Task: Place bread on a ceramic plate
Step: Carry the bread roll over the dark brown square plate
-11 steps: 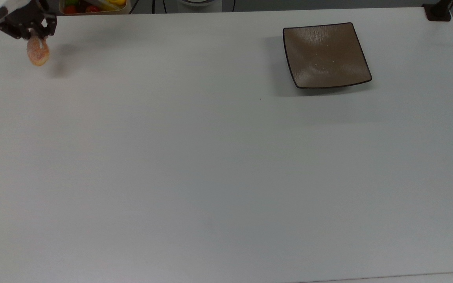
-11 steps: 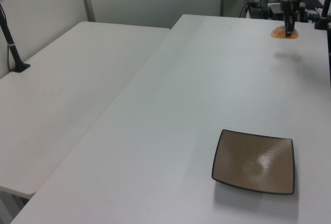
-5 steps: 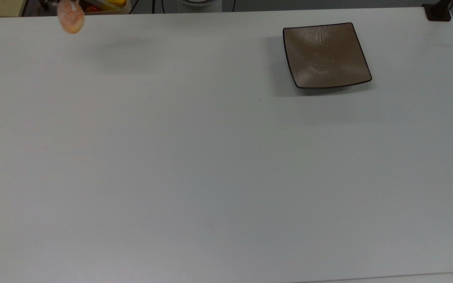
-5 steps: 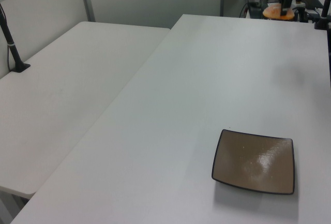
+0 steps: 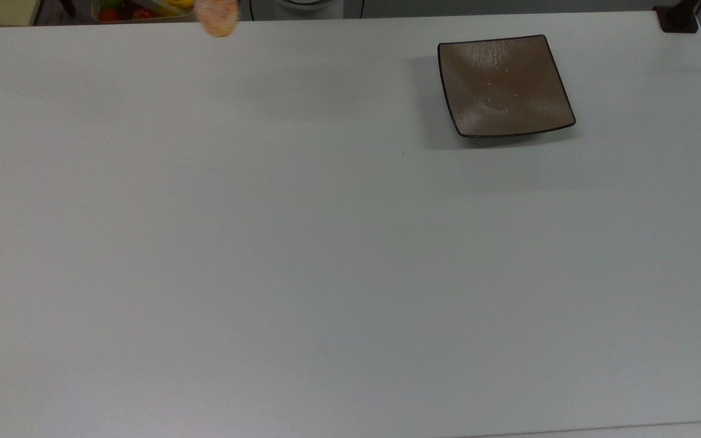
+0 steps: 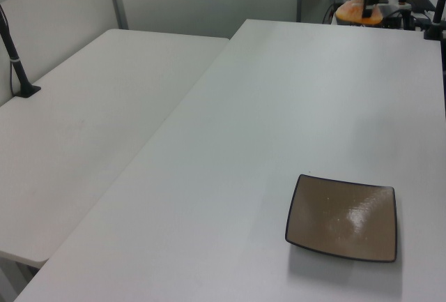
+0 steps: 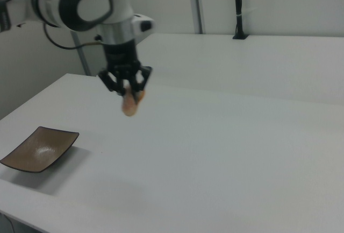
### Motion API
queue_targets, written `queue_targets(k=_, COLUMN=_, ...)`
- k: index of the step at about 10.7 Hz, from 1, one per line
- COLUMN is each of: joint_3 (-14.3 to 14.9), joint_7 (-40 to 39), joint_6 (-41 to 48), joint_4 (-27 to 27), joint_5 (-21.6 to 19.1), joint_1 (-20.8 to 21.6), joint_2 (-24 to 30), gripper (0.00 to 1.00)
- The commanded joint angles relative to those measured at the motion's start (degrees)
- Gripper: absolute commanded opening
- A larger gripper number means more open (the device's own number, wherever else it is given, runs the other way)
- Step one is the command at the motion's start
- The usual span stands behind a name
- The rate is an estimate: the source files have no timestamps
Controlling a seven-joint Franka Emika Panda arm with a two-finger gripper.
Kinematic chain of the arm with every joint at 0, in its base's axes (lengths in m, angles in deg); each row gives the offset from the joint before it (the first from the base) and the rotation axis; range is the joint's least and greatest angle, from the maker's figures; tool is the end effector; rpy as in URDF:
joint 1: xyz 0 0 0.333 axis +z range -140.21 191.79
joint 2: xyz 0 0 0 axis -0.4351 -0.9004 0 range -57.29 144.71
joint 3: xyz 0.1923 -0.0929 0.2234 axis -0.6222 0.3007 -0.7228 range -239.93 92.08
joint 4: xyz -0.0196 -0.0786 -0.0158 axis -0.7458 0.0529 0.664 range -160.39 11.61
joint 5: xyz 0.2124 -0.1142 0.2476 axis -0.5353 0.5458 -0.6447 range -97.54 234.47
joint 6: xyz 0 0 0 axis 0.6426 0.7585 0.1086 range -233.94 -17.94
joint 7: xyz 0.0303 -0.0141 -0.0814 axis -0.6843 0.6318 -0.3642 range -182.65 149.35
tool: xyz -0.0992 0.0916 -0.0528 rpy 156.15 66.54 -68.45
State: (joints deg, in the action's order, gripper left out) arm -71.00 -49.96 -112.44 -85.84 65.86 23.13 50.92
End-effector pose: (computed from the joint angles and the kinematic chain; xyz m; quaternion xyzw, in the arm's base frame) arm 0.4683 -0.0407 0.5614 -0.9708 -0.2382 -0.0024 0.0266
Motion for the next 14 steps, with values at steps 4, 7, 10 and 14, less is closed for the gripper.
queue_targets(k=4, joint_3=-13.0, joint_7=18.9, joint_6=2.5, joint_4=-0.9, joint_5=-4.8, joint_1=6.6, joint_2=-0.1, gripper=0.24)
queue_targets(k=7, joint_3=-13.2, joint_7=28.4, joint_6=1.7, joint_4=-2.3, joint_5=-6.8, joint_1=14.3, joint_2=-2.6, gripper=0.32)
queue_targets(k=10, joint_3=-16.1, joint_7=36.5, joint_6=-2.7, joint_4=-4.8, joint_5=-8.2, joint_1=18.9, joint_2=-6.3, gripper=0.36)
queue_targets(k=14, joint_3=-21.0, joint_7=47.9, joint_6=-17.0, joint_4=-9.8, joint_5=-7.4, joint_1=22.2, joint_2=-12.1, gripper=0.36)
